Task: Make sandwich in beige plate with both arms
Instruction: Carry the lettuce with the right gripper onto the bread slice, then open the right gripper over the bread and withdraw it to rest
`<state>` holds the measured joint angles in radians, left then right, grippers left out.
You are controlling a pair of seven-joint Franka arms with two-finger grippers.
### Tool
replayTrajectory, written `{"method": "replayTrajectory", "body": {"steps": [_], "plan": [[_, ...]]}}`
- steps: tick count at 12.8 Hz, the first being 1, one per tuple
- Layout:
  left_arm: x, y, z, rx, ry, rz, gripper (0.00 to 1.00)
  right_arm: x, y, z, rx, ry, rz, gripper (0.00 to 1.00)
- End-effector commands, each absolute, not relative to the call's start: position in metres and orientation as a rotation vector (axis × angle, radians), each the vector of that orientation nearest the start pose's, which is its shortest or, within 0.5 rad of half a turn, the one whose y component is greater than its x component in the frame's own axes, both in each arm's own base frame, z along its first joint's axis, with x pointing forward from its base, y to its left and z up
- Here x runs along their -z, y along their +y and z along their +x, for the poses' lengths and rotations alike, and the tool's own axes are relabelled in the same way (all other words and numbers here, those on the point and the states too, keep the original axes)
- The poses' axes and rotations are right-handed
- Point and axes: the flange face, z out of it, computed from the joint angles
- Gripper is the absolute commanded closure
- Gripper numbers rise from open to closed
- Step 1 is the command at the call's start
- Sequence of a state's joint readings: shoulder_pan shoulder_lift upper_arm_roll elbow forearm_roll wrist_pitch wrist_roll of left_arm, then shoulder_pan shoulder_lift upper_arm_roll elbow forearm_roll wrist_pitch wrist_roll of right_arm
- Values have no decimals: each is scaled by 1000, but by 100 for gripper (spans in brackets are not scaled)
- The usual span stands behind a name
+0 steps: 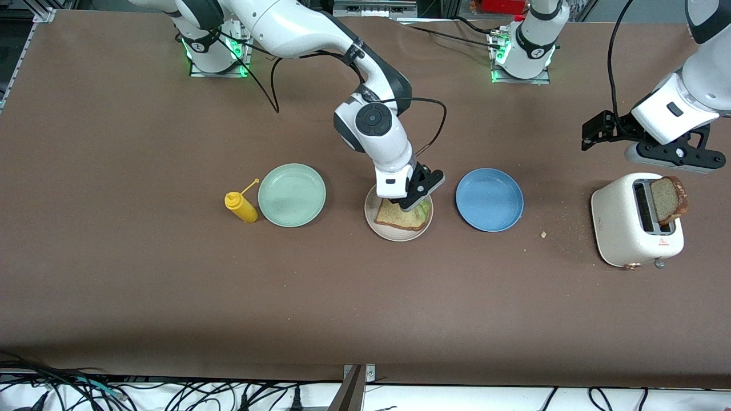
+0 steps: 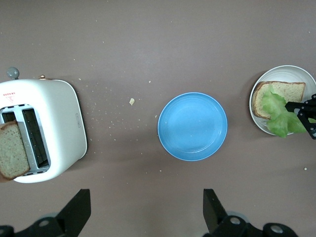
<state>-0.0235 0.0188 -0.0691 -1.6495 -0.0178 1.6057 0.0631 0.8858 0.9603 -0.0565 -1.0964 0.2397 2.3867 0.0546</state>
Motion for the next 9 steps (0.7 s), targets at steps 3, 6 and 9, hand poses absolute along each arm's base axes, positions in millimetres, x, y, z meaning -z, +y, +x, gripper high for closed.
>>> {"method": "replayTrajectory", "body": {"steps": [3, 6, 9], "plan": [[-586, -57, 560, -81, 255, -3165, 0, -253, 600, 544, 406, -924, -2673, 100], [-585, -56, 560, -83, 252, -3165, 0, -244, 596, 548, 443, -961, -2663, 92], [-585, -56, 560, -86, 255, -3165, 0, -237, 588, 551, 437, -1001, -2672, 0]]}}
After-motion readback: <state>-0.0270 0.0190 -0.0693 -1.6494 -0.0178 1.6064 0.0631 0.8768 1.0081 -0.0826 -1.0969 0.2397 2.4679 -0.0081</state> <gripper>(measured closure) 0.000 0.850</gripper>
